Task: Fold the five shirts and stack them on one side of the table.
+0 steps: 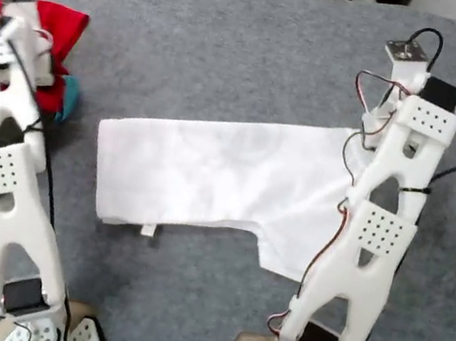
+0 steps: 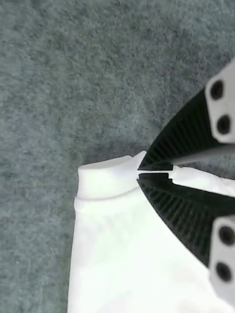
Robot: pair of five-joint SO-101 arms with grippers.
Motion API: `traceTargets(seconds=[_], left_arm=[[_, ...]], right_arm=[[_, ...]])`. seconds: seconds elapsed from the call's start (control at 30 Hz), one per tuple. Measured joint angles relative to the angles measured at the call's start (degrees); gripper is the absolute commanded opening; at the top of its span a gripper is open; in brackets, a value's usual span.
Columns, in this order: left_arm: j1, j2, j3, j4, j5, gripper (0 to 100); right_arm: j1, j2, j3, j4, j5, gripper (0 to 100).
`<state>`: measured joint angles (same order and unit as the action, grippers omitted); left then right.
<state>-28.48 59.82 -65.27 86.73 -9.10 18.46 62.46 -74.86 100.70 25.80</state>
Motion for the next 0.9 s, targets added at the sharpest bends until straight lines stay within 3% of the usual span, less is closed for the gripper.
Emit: traceTargets(seconds=[0.2,0.4,0.7,0.9], left_arm=[[0.6,7.6,-23.9,12.6,-1.3,3],[7.8,8.1,-26.5,13.7,5.0,3],[17.0,-4.3,-23.6,13.8,10.5,3],[21.8,-20.1,-1.1,13.8,11.7,3]], right_arm=[[-1.9,0.0,0.0,0.0,-0.1,1.4],[-4.3,0.0,0.0,0.0,-0.1,1.4],[-4.0,0.0,0.0,0.0,-0.1,1.4],[-4.0,0.0,0.0,0.0,-0.1,1.4]])
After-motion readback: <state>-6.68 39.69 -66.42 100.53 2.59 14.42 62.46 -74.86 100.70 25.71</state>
